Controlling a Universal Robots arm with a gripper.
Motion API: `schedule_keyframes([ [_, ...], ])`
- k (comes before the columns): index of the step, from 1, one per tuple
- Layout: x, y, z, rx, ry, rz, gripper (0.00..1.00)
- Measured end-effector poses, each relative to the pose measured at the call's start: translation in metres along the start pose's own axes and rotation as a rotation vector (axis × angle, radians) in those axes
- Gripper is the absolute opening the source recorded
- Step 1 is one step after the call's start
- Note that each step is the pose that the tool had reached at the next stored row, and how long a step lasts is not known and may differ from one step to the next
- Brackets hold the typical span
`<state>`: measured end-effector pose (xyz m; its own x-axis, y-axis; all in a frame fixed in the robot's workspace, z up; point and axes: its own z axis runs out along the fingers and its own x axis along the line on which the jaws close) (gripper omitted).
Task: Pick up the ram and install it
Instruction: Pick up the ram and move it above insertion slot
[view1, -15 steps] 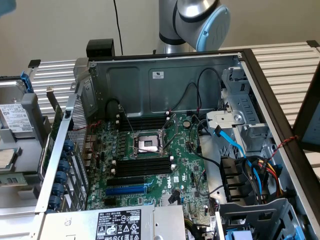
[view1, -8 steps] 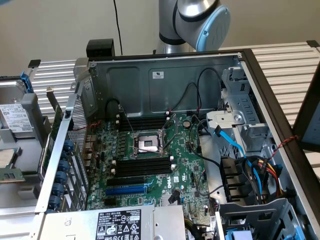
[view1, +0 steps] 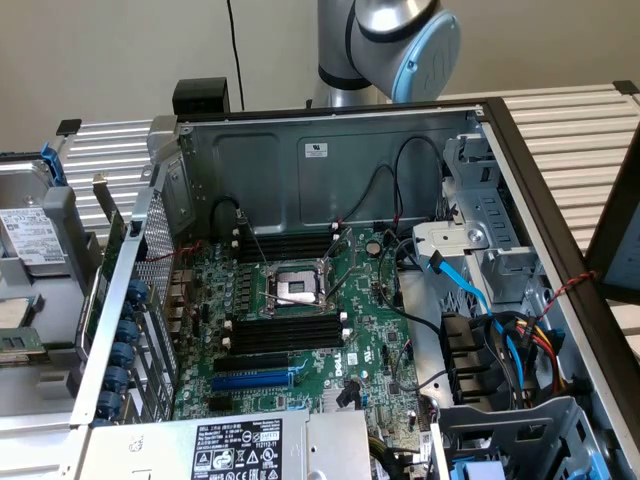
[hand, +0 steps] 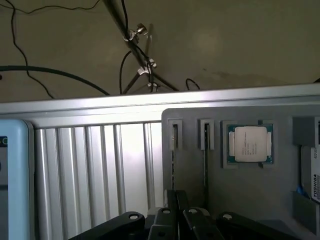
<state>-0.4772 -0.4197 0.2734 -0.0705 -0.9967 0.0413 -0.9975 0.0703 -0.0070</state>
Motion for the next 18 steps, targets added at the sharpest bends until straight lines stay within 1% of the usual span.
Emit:
schedule_keyframes([
  [3, 0.000, 0.0000, -0.0065, 0.0002, 0.0011, 0.000, 0.12],
  [5, 0.001, -0.0001, -0.0137, 0.0003, 0.0019, 0.000, 0.12],
  [10, 0.001, -0.0003, -0.0359, 0.0004, 0.0035, 0.000, 0.12],
  [18, 0.003, -0.0004, -0.0611, 0.0006, 0.0072, 0.000, 0.12],
])
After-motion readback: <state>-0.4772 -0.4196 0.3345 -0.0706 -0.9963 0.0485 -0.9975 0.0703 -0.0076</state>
